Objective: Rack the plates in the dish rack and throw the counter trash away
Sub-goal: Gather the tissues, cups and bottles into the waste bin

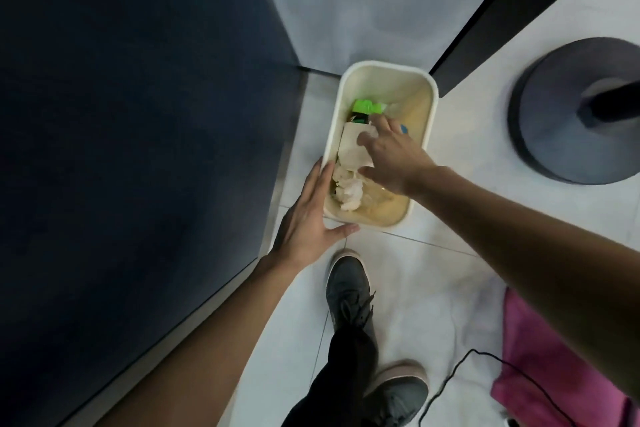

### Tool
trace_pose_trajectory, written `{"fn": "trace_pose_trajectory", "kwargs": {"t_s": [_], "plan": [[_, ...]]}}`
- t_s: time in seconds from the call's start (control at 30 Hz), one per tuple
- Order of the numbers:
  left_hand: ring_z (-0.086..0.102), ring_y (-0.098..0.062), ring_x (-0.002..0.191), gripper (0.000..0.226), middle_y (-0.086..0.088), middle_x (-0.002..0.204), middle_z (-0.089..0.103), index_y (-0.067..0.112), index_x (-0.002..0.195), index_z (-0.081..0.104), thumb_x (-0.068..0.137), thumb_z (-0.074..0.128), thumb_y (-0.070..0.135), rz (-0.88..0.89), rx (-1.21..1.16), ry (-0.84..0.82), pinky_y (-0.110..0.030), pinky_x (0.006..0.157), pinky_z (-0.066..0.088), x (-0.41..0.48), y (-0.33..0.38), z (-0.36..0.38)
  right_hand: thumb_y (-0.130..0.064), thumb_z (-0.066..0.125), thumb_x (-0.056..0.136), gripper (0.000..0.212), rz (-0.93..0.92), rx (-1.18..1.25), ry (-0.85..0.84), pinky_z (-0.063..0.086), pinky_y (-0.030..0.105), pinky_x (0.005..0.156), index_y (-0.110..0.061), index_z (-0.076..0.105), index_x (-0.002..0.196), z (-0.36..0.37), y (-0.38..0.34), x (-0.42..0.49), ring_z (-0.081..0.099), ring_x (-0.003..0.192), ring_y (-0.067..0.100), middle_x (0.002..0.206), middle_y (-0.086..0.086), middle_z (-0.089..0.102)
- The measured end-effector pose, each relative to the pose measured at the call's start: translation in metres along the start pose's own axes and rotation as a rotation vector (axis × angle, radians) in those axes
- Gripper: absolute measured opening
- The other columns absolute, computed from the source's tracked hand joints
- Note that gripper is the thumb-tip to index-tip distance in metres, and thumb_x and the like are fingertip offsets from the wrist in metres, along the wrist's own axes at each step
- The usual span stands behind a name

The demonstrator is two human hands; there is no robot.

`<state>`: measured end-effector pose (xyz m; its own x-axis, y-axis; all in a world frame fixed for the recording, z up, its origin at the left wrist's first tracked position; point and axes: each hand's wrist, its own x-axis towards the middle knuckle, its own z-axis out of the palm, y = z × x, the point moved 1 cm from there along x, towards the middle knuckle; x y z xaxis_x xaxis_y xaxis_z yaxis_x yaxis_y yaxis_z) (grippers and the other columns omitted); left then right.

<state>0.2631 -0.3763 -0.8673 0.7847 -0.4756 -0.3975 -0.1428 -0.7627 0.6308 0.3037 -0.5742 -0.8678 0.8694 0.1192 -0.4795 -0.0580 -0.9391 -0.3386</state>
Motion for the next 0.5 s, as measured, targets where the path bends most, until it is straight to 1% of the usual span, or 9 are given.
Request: {"fn": "trace_pose_trajectory", "kwargs": {"t_s": [0.07, 0.13, 0.23, 0.3, 0.37, 0.43, 0.5], "plan": [[0.025, -0.004, 0.143, 0.109, 0.012, 0.166, 0.004, 0.028, 0.159, 0.009, 0.078, 0.078, 0.049, -0.017, 0.000, -0.006, -0.023, 0.092, 0.042, -0.004, 0.006, -0.003, -0.037, 0.067, 0.088, 0.058, -0.012, 0.032, 0.037, 0.035, 0.050, 0.110, -0.010, 0.046, 0.135, -0.011, -0.005, -0.016, 0.020, 0.142, 0.036, 0.152, 0.017, 0.024], [0.021, -0.006, 0.147, 0.108, 0.015, 0.166, 0.002, 0.027, 0.159, 0.007, 0.079, 0.077, 0.049, -0.047, -0.004, -0.008, -0.027, 0.097, 0.041, -0.012, 0.014, -0.009, -0.038, 0.066, 0.088, 0.062, -0.012, 0.080, 0.081, 0.035, 0.049, 0.111, -0.011, 0.042, 0.139, -0.029, -0.010, -0.040, 0.022, 0.141, 0.035, 0.152, 0.016, 0.024], [0.019, -0.009, 0.149, 0.104, 0.015, 0.166, 0.000, 0.026, 0.159, 0.005, 0.083, 0.070, 0.054, -0.104, 0.018, -0.006, -0.035, 0.102, 0.043, -0.030, 0.034, -0.027, -0.036, 0.066, 0.089, 0.062, 0.031, 0.183, 0.128, 0.036, 0.045, 0.111, -0.015, 0.041, 0.142, -0.061, -0.015, -0.084, 0.024, 0.140, 0.032, 0.153, 0.012, 0.025], [0.023, -0.011, 0.148, 0.096, 0.014, 0.165, 0.007, 0.026, 0.158, 0.010, 0.085, 0.066, 0.054, -0.125, -0.032, 0.010, -0.041, 0.104, 0.046, -0.048, 0.058, -0.045, -0.036, 0.065, 0.090, 0.060, 0.081, 0.263, 0.149, 0.033, 0.042, 0.113, -0.019, 0.041, 0.142, -0.084, -0.022, -0.118, 0.021, 0.141, 0.028, 0.155, 0.009, 0.023], [0.037, -0.009, 0.140, 0.085, 0.018, 0.159, 0.021, 0.028, 0.156, 0.020, 0.088, 0.067, 0.046, -0.139, -0.153, 0.050, -0.043, 0.100, 0.050, -0.069, 0.088, -0.068, -0.036, 0.064, 0.090, 0.058, 0.125, 0.329, 0.186, 0.032, 0.041, 0.113, -0.022, 0.042, 0.142, -0.110, -0.033, -0.154, 0.021, 0.141, 0.027, 0.154, 0.007, 0.026], [0.046, -0.002, 0.127, 0.074, 0.023, 0.147, 0.032, 0.029, 0.153, 0.029, 0.090, 0.068, 0.040, -0.113, -0.233, 0.078, -0.037, 0.093, 0.054, -0.091, 0.123, -0.092, -0.036, 0.064, 0.090, 0.056, 0.155, 0.374, 0.237, 0.035, 0.040, 0.111, -0.022, 0.043, 0.140, -0.134, -0.046, -0.191, 0.024, 0.140, 0.026, 0.151, 0.006, 0.030], [0.051, 0.001, 0.120, 0.067, 0.027, 0.137, 0.037, 0.028, 0.150, 0.034, 0.092, 0.068, 0.033, -0.063, -0.286, 0.107, -0.028, 0.087, 0.053, -0.114, 0.159, -0.116, -0.035, 0.065, 0.089, 0.055, 0.168, 0.419, 0.286, 0.037, 0.040, 0.109, -0.019, 0.046, 0.138, -0.160, -0.061, -0.227, 0.028, 0.138, 0.027, 0.148, 0.008, 0.035]]}}
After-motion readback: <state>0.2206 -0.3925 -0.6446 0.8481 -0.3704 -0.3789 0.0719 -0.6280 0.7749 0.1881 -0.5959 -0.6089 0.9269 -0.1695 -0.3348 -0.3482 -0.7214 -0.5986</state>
